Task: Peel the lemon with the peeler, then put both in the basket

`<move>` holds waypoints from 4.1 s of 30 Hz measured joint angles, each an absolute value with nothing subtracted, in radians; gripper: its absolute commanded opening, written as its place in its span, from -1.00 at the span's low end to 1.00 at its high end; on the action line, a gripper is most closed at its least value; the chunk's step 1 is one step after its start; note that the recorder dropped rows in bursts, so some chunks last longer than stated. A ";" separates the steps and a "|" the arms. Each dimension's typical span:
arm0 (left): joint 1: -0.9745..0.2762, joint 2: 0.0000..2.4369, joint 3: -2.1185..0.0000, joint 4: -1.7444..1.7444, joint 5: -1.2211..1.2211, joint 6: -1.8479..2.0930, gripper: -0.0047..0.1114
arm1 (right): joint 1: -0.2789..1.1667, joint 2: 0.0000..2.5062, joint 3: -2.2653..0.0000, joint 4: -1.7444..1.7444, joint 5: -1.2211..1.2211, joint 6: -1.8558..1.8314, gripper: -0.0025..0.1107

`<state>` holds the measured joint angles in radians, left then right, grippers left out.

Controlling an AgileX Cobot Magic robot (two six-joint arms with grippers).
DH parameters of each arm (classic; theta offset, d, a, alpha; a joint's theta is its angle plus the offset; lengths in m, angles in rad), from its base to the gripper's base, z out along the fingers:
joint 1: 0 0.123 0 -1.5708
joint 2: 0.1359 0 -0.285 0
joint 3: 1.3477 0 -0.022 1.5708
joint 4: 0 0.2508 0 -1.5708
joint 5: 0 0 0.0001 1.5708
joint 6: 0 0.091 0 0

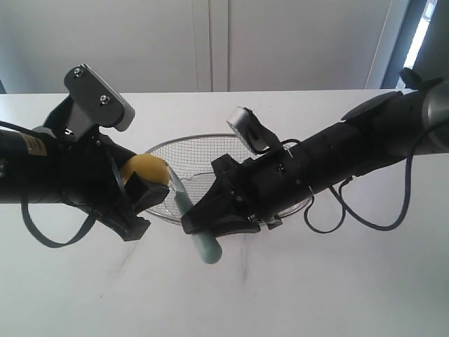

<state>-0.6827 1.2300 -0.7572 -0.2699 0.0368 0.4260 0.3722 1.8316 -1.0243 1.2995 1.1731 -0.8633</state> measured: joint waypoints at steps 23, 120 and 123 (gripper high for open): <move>-0.683 1.230 -0.757 -0.270 0.037 0.426 -0.92 | 0.145 1.626 -1.024 1.290 1.151 -0.925 -0.96; -0.683 1.230 -0.757 -0.270 0.037 0.426 -0.92 | 0.136 1.586 -1.075 1.289 1.210 -0.928 -0.96; -0.683 1.230 -0.757 -0.270 0.037 0.426 -0.92 | 0.112 1.529 -1.075 1.236 1.207 -0.945 -0.96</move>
<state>-0.6827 1.2300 -0.7572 -0.2699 0.0368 0.4260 0.1118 1.5290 -1.0754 1.2359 1.2071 -0.9453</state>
